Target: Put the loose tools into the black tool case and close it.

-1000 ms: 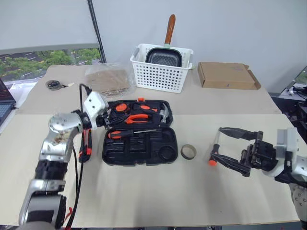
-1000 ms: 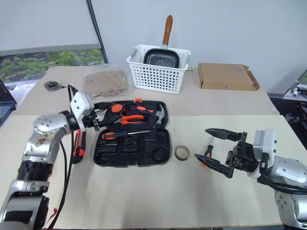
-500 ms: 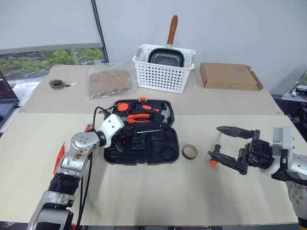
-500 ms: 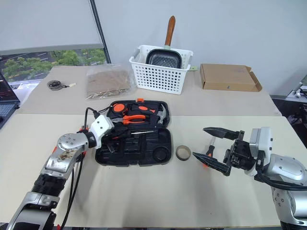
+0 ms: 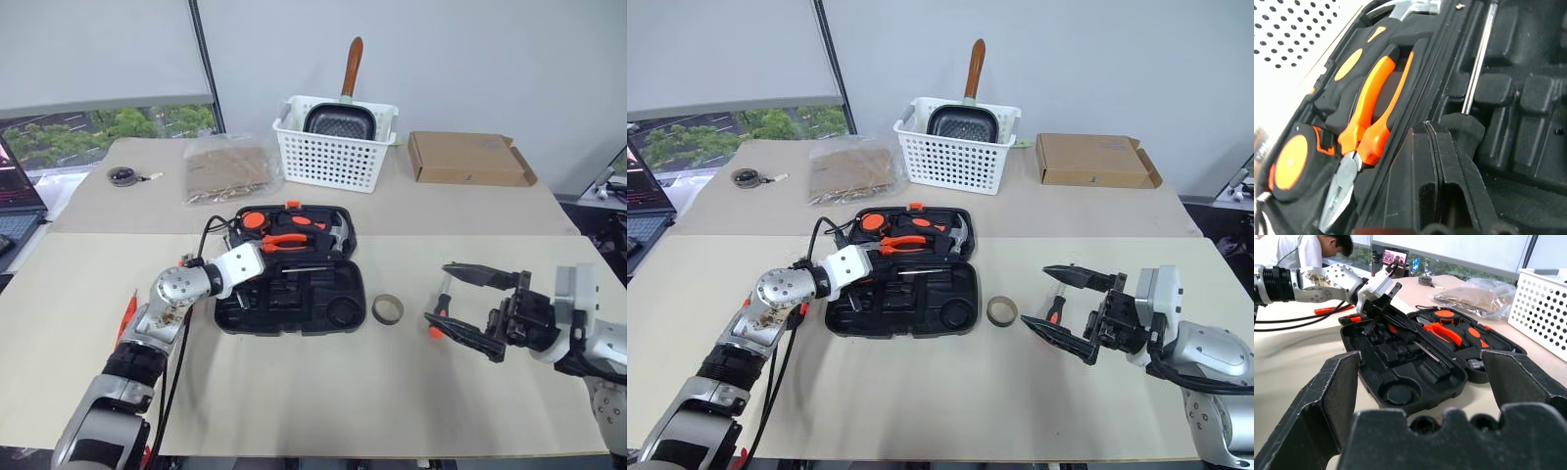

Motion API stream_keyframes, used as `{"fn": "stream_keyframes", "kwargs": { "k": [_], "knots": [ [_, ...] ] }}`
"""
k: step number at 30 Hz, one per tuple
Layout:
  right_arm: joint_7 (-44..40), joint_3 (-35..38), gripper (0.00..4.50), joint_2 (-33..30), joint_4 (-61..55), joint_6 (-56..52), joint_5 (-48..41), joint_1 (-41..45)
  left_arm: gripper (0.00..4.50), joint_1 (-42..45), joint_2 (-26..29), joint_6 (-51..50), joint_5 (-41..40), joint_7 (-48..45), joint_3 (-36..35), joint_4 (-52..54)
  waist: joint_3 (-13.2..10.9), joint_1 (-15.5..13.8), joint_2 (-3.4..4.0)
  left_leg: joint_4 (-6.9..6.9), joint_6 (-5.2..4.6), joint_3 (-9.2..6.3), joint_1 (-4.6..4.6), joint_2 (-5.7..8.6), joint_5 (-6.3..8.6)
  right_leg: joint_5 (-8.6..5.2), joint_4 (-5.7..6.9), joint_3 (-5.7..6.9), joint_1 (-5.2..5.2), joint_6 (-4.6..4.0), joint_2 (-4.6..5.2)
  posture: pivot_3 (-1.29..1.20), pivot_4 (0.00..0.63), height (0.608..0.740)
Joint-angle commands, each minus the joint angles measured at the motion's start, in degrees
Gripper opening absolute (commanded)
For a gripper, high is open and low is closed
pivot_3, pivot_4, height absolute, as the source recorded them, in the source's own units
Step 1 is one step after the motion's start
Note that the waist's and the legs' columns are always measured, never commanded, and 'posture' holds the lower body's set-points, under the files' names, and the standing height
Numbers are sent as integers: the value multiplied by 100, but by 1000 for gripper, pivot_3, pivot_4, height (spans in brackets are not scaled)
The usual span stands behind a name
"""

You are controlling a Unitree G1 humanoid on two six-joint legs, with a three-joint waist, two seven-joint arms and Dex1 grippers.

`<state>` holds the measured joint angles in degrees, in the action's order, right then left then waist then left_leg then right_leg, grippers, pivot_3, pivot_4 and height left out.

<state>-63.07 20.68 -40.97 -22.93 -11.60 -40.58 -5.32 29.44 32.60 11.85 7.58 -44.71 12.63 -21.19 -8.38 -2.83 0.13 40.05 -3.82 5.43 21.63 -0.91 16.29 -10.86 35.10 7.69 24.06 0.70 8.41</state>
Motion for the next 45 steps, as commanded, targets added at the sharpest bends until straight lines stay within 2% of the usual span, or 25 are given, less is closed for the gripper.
{"fn": "stream_keyframes", "kwargs": {
  "k": [1, 13, 16, 19, 22, 25, 26, 29, 33, 36, 39, 44, 45],
  "knots": [
    [-9, 167, 4500, -24, -135, 174, 16, -35, 55, -154, 51, 91, 592, 54, 441, -526, 6, -4, 8, 0, 0, 1, -1, 0, 0, 0, 0, -1, 0, 0, 0, 0, 150, 700],
    [-84, 135, 4500, -103, 32, 208, 308, -91, 55, -266, -45, 49, 968, 269, 604, -486, 35, 1, 47, -1, 27, 5, -16, -1, 15, 4, 3, -7, 2, 8, 0, 0, 150, 700],
    [37, 124, 4500, -168, 77, 130, 480, -77, 55, -312, -180, -151, 686, 269, 400, -395, 38, 3, 51, -3, 28, 6, -24, 0, 16, 4, 1, -10, 4, 9, 1, 0, 150, 700],
    [455, 99, 4500, -167, 138, -10, 773, -42, 55, -283, -262, -275, 364, 235, 120, -411, 38, -9, 52, -3, 28, 6, -24, 0, 17, 5, -3, -11, 5, 12, 3, 0, 150, 700],
    [1009, 95, 4500, -47, 193, -181, 987, -1, 55, -280, -346, -608, -302, 16, -328, -151, 37, -9, 49, -2, 28, 6, -13, 0, 17, 6, -5, -11, 9, 14, 4, 0, 150, 700],
    [1813, 0, 4500, 51, 201, -750, 1270, -14, 55, -258, -414, -1088, -1611, -619, -949, 476, 35, 22, 47, -2, 20, 6, 20, 0, 8, 7, -1, -10, 21, 14, 0, 0, 150, 700],
    [2057, -36, 4500, 99, 173, -928, 1339, -5, 55, -259, -405, -1283, -1930, -799, -1083, 676, 20, 36, 23, -2, -6, 5, 27, -3, -10, 6, 3, -9, 30, 12, -1, 0, 150, 700],
    [2738, -227, 4500, 243, -62, -1402, 1643, 32, 55, -264, -238, -1992, -2660, -1305, -1281, 1258, -10, 56, -28, -4, 1, -1, 71, -4, -30, 7, -4, 5, 64, 7, -11, 0, 150, 700],
    [3635, -492, 4500, 561, -492, -2359, 1737, 153, 55, -404, 276, -3071, -3615, -2273, -1305, 2149, -12, 71, -30, -8, 26, 8, 80, 3, -44, 8, -12, 0, 70, 3, -7, 0, 150, 700],
    [4572, -648, 4500, 943, -833, -3410, 1909, 264, 55, -469, 698, -3307, -3722, -2757, -1141, 2471, -12, 78, -30, -14, 22, 11, 78, 7, -40, 0, -17, -4, 69, 11, -5, 0, 150, 700],
    [5151, -733, 4500, 1282, -1044, -4220, 1982, 329, 55, -477, 984, -3268, -3624, -3123, -996, 2593, -14, 65, -30, -17, 20, 12, 78, 8, -37, -7, -17, -5, 73, 10, -6, 0, 150, 700],
    [5727, -718, 4500, 1728, -1280, -5265, 1995, 510, 55, -395, 1221, -3180, -3542, -3396, -876, 2852, -15, 60, -30, -17, -6, 0, 81, 8, -23, -7, -11, 0, 77, 10, -13, 0, 150, 700],
    [5766, -705, 4252, 1778, -1307, -5375, 1982, 554, 11, -366, 1214, -3204, -3567, -3396, -892, 2897, -15, 61, -30, -17, -6, -1, 81, 8, -23, -7, -11, -1, 77, 10, -13, 0, 150, 700]
  ]
}}
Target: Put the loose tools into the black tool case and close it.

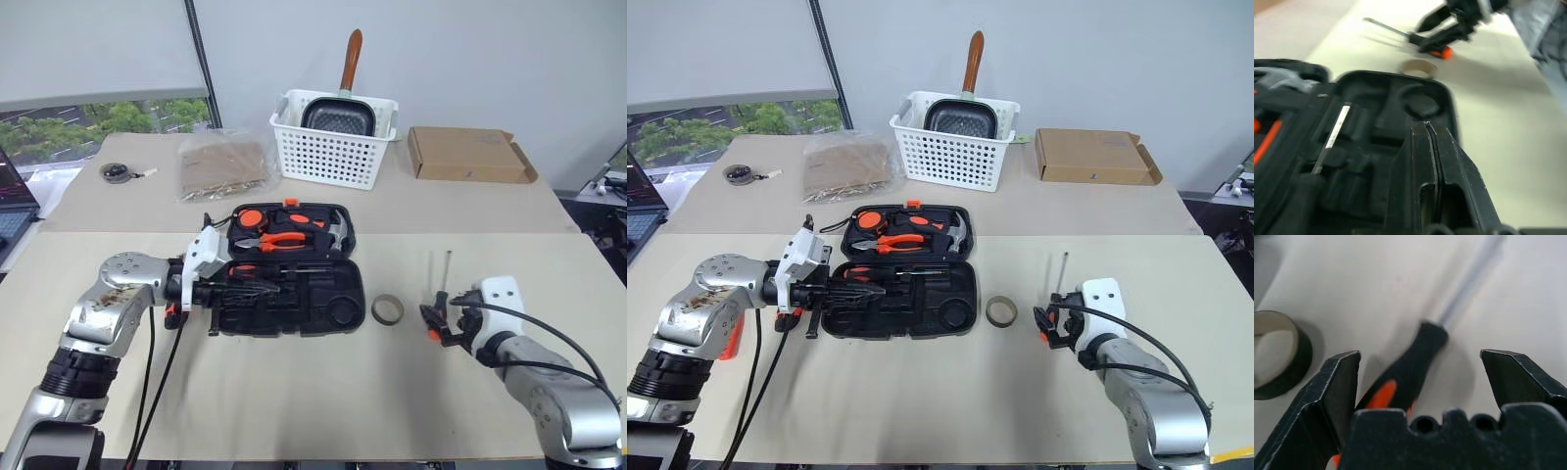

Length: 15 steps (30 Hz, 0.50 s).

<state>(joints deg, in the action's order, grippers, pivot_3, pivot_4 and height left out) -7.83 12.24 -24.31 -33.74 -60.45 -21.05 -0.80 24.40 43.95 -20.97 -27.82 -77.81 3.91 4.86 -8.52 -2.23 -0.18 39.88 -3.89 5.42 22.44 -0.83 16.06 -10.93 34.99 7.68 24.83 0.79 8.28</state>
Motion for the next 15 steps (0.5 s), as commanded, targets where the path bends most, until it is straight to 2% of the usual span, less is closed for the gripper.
{"fn": "stream_keyframes", "kwargs": {
  "k": [1, 4, 10, 11, 14, 15],
  "knots": [
    [275, 147, 4101, 145, -240, -562, 28, 138, 0, 171, 55, 77, -31, -57, -42, 315, 0, 7, 0, 0, -1, 0, 1, 0, 0, 0, 1, -1, 0, 0, 0, 0, 150, 700],
    [360, 150, 3208, 228, -198, -702, 74, 228, 655, 242, 64, 66, 25, -61, -2, 370, 0, 20, 0, 0, 0, 0, 0, 0, -1, 0, 0, -13, 0, 0, -18, 0, 150, 700],
    [421, 146, 1196, 313, -159, -812, 97, 339, 2789, 314, 69, -95, -9, -46, 40, 592, 0, 57, 0, -3, 8, -1, 0, -6, -6, -3, -5, -67, 0, -5, -72, 0, 150, 700],
    [427, 150, 979, 317, -144, -804, 110, 364, 3132, 325, 76, -133, -32, -39, 35, 627, 0, 65, 0, -4, 9, -1, 0, -6, -6, -3, -4, -69, 1, -5, -73, 0, 150, 700],
    [414, 160, 985, 239, -72, -735, 168, 532, 4264, 341, 80, -277, -139, 28, -40, 759, 0, 93, 0, -3, 11, -4, 0, -6, -7, -4, -2, -71, 1, -6, -76, 0, 150, 700],
    [367, 143, 985, 173, -41, -717, 165, 616, 4485, 333, 90, -311, -149, 58, -69, 793, 0, 106, -1, -3, 10, -4, 0, -6, -8, -4, -2, -72, 1, -6, -76, 0, 150, 700]
  ]
}}
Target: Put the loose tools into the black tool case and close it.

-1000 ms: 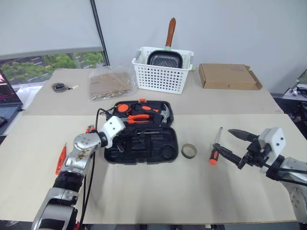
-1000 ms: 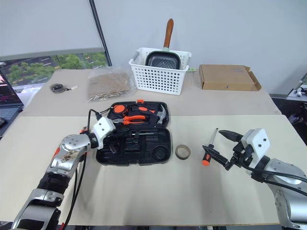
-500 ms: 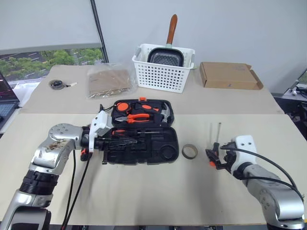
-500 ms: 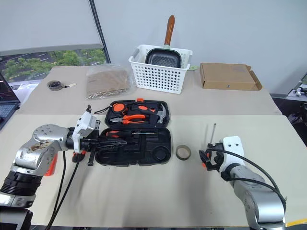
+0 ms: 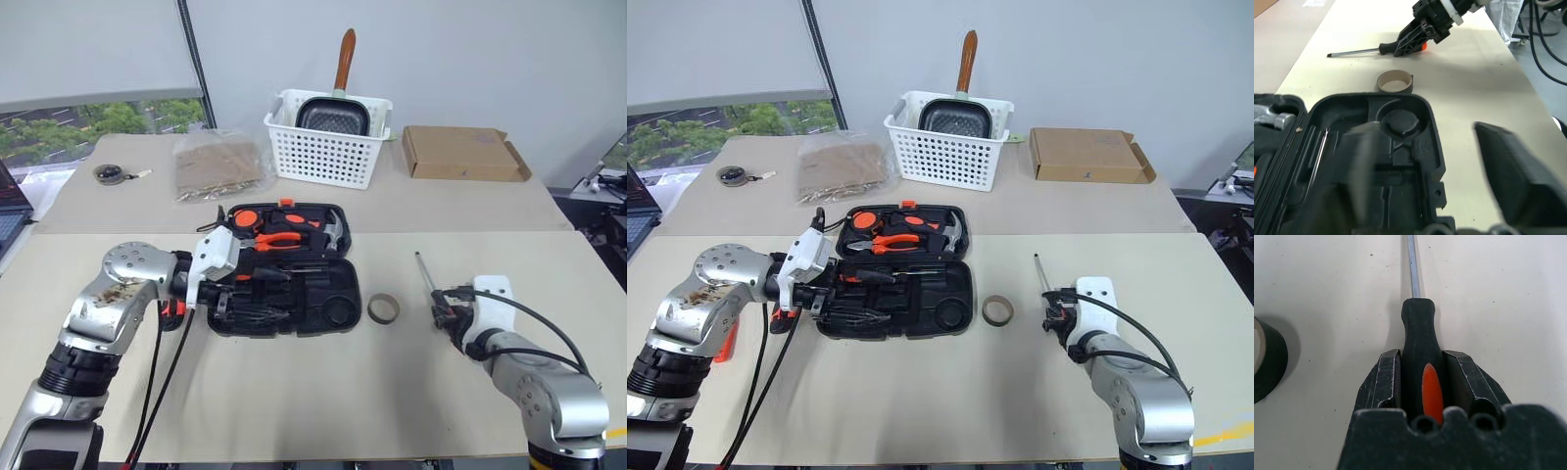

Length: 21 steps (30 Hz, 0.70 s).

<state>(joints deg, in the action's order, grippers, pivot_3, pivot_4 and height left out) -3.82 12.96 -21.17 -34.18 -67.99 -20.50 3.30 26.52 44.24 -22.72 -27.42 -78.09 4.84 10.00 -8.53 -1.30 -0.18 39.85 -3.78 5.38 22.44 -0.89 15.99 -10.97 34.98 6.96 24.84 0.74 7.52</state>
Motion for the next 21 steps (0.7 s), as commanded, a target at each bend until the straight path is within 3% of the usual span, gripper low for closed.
{"fn": "stream_keyframes", "kwargs": {
  "k": [1, 6, 11, 17, 21],
  "knots": [
    [-122, 23, 985, -257, 70, 135, 122, 346, 4500, 94, 74, -168, -198, 138, -205, 316, 0, 28, 0, 0, 0, 0, 0, 0, 0, 0, 0, -2, 0, 0, -1, 0, 150, 700],
    [-838, -463, 985, -864, 659, 1085, 271, 1129, 4500, -133, 174, -318, -268, 422, -454, 449, -6, 105, 2, 0, 0, 6, 1, 1, -1, 0, 2, -16, 9, 0, -5, 0, 150, 700],
    [-2749, -1641, 985, -1377, 1864, 3239, 602, 2127, 4500, -735, 309, -512, -389, 972, -1179, 589, -10, 219, -3, -14, 12, 4, -4, -7, -9, -1, 2, -22, 15, -2, -23, 0, 150, 700],
    [-5087, -2644, 985, -1220, 3501, 5326, 694, 3157, 4500, -1872, 569, -899, -618, 1494, -2452, 1067, -23, 209, -22, -12, 29, -1, -2, -11, -19, -2, 0, -17, 13, -4, -25, 0, 150, 700],
    [-6038, -3029, 985, -954, 4538, 6164, 847, 3701, 4500, -2638, 539, -1083, -766, 1732, -3142, 1502, -26, 196, -28, -4, 37, 2, -3, -6, -23, -2, 0, -15, 5, -6, -8, 0, 150, 700]
  ]
}}
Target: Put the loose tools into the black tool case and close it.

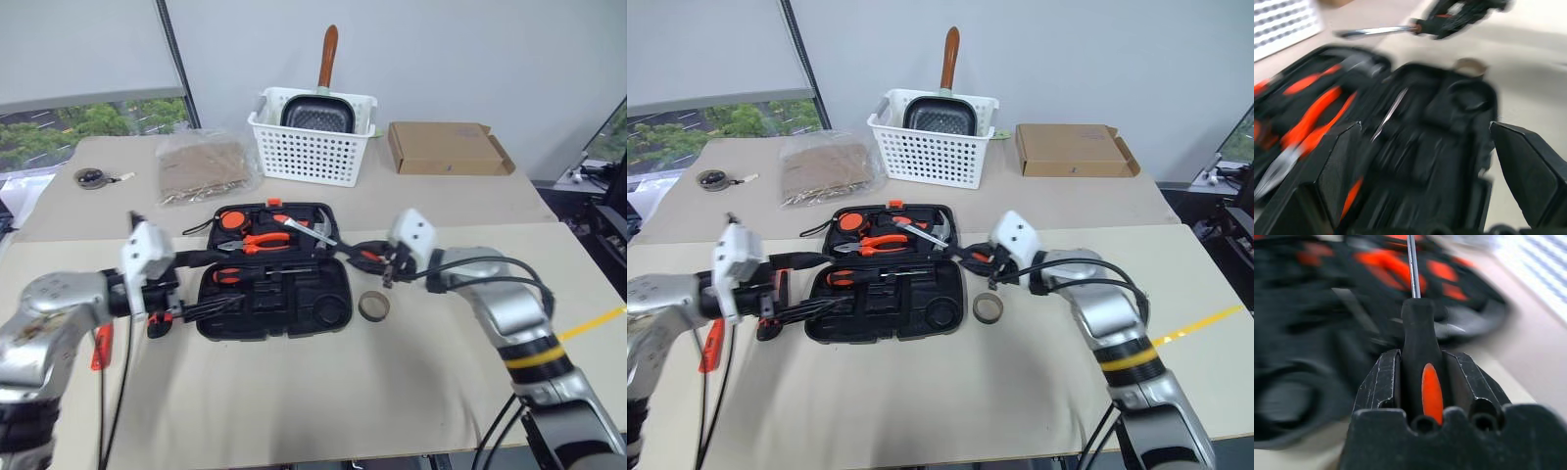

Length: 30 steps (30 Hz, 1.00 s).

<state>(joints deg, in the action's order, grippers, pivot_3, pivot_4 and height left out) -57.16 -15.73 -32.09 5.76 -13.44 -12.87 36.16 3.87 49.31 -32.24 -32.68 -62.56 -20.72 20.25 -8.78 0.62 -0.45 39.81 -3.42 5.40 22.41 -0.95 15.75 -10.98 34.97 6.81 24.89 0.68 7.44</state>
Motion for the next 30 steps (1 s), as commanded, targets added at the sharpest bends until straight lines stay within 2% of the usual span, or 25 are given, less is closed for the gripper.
{"fn": "stream_keyframes", "kwargs": {
  "k": [1, 6, 10, 16, 18, 19, 25, 30],
  "knots": [
    [-875, -203, 985, 197, 739, 839, 103, 507, 4500, -508, 19, -170, -286, 228, -695, 571, -1, 1, -1, 1, 3, 1, -1, 0, -1, 1, 0, -1, 0, -1, 1, 0, 150, 700],
    [-1395, -468, 985, 693, 1942, 1631, 440, 1185, 4500, -1320, -171, -330, -469, 551, -1222, 1156, -2, -11, -3, 1, 15, -3, -5, 0, -6, 7, 1, 1, -4, -16, 8, 0, 150, 700],
    [-1539, -454, 985, 981, 2599, 1987, 599, 1469, 4500, -1547, -238, -367, -580, 744, -1323, 1363, -2, -31, -3, -1, 36, -13, -4, -4, -18, 24, 9, 11, 1, -55, 5, 0, 150, 700],
    [-1720, -469, 985, 1185, 3443, 2518, 898, 1834, 4500, -1717, -248, -355, -687, 929, -1378, 1469, -3, -10, -2, -2, 45, -15, -6, -4, -25, 22, 14, 9, 2, -53, 1, 0, 150, 700],
    [-1728, -429, 2006, 1247, 3611, 2611, 952, 1910, 4500, -1731, -234, -340, -706, 957, -1368, 1464, -3, 4, -2, -2, 47, -14, -6, -4, -26, 22, 16, 9, 5, -54, -1, 0, 150, 700],
    [-1682, -400, 2191, 1275, 3694, 2668, 984, 1945, 4500, -1734, -226, -334, -713, 972, -1360, 1462, -3, 9, -2, -2, 49, -14, -6, -4, -27, 22, 17, 9, 5, -54, -2, 0, 150, 700],
    [-1683, -216, 4430, 1373, 3833, 2705, 898, 2056, 4500, -1700, -188, -303, -719, 997, -1310, 1415, -3, 10, -1, -5, 55, -14, -5, -6, -31, 24, 22, 9, 9, -67, -3, 0, 150, 700],
    [-1679, -53, 4430, 1419, 3598, 2558, 812, 2007, 4500, -1670, -171, -278, -711, 980, -1256, 1373, -3, 11, -1, -5, 56, -14, -5, -6, -31, 27, 21, 8, 8, -72, -3, 0, 150, 700]
  ]
}}
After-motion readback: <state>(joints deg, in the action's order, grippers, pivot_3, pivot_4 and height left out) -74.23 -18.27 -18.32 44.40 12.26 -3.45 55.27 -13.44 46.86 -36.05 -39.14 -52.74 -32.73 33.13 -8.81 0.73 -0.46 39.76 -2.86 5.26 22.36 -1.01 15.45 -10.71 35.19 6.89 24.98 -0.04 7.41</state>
